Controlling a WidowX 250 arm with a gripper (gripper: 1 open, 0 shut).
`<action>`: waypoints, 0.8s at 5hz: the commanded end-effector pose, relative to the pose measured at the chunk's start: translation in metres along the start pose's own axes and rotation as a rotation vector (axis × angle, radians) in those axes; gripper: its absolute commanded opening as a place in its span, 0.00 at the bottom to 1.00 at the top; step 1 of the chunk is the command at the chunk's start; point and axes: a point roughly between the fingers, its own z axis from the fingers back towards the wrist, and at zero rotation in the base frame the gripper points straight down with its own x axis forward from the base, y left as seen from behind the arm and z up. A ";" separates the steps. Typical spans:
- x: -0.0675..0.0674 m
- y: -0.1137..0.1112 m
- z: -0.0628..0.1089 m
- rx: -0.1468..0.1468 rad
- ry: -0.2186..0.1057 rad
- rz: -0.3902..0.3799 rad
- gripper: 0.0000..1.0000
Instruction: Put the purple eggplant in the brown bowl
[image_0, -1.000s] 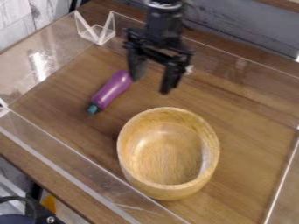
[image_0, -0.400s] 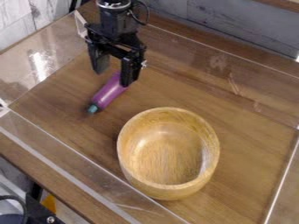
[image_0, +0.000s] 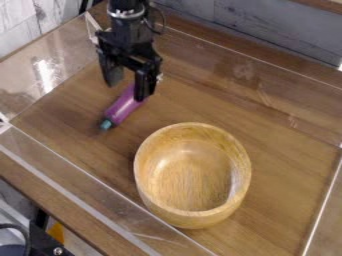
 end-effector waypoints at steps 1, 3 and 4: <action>0.004 0.008 0.002 0.016 -0.039 0.009 1.00; 0.006 0.013 -0.011 0.008 -0.041 0.014 1.00; 0.008 0.015 -0.017 0.005 -0.047 0.012 1.00</action>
